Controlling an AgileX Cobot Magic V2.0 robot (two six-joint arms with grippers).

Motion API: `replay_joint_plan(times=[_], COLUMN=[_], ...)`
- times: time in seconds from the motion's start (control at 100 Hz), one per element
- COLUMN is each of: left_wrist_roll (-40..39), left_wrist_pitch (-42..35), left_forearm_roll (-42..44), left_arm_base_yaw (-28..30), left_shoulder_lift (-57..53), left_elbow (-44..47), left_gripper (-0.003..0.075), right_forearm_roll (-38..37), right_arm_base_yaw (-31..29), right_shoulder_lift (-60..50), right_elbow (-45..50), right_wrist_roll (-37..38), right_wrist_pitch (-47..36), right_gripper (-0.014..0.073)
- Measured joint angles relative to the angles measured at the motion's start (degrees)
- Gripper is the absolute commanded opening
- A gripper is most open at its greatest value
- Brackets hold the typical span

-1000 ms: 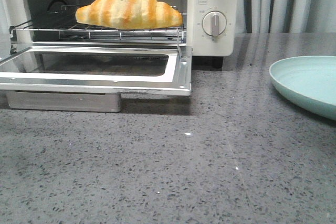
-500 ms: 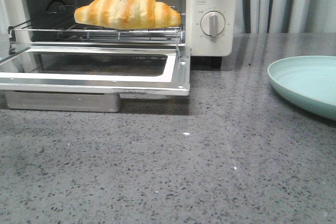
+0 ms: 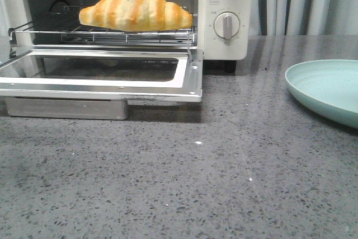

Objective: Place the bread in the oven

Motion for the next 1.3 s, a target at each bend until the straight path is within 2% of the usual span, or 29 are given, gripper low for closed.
replay_joint_plan(times=[0.34,0.55,0.95,1.3], left_wrist_roll=[0.00,0.00,0.00,0.00], left_wrist_pitch=[0.00,0.00,0.00,0.00], left_forearm_roll=[0.00,0.00,0.00,0.00], left_arm_base_yaw=[0.00,0.00,0.00,0.00], left_shoulder_lift=[0.00,0.00,0.00,0.00], left_elbow=[0.00,0.00,0.00,0.00], left_gripper=[-0.0020,-0.0020,-0.0020,-0.0020], right_forearm_roll=[0.47,0.78,1.11,1.34], right_arm_base_yaw=[-5.40,-7.92,-8.79,-8.91], right_shoulder_lift=[-10.74,-16.68,-27.12,-38.95], right_elbow=[18.23,28.94,44.26,52.42], right_wrist_roll=[0.00,0.00,0.00,0.00], right_wrist_pitch=[-16.72,-23.09,-30.33,-33.04], right_gripper=[0.0038,0.0038,0.0038,0.0038])
